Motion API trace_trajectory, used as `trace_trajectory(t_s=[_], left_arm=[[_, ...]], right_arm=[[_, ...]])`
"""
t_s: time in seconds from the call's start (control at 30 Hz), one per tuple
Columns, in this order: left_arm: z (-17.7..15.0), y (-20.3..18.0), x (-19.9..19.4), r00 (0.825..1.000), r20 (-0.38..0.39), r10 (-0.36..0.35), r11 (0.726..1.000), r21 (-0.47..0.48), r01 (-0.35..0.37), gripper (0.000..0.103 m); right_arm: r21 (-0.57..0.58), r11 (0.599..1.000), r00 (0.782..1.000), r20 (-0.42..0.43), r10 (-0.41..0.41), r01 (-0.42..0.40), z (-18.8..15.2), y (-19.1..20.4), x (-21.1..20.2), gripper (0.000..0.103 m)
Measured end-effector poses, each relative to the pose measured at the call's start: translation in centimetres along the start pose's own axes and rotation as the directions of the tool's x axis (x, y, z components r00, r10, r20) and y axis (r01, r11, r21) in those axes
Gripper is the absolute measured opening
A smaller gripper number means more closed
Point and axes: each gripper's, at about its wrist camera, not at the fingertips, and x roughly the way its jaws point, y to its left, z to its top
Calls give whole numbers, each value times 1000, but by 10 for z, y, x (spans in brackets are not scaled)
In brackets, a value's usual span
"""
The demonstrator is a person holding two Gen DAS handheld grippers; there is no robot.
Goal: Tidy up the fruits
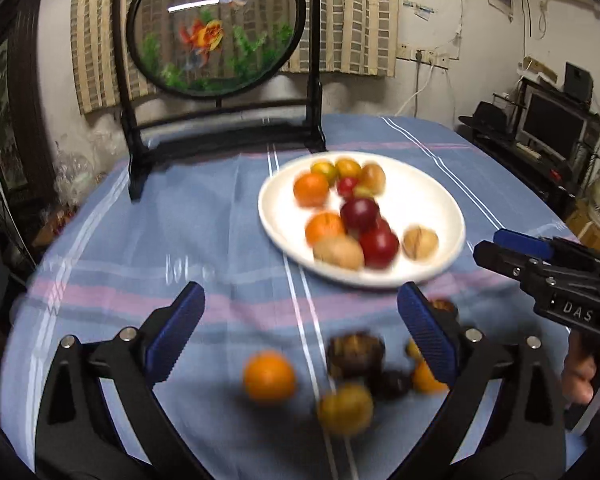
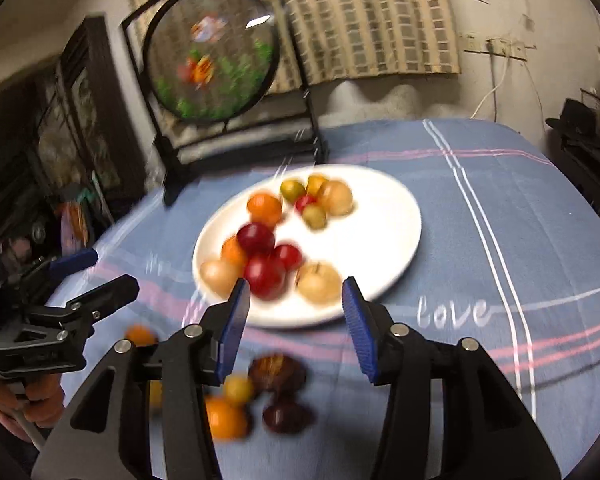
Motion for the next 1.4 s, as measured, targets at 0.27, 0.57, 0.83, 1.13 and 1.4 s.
trace_trajectory(t_s=[0.27,0.57,0.83,1.13,1.4], left_arm=[[-37,4,-12,999,-36,-33,999,-25,32,99],[-41,-5,-6,995,-94,-29,1000,8,30,99],[-43,-6,-6,993,-113,-33,999,13,35,99],[-43,-8,-6,994,-112,-21,999,21,24,99],[-48,-19,-4,993,-114,-8,996,87,18,99]], right_arm=[[-36,998,992,-115,-50,46,-35,6,-2,48],[-131,990,977,-197,-79,53,-49,15,12,42],[-145,989,977,-202,-70,41,-53,17,19,37],[-147,988,973,-218,-72,40,-55,19,28,37],[-147,988,973,-217,-82,51,-55,20,29,32]])
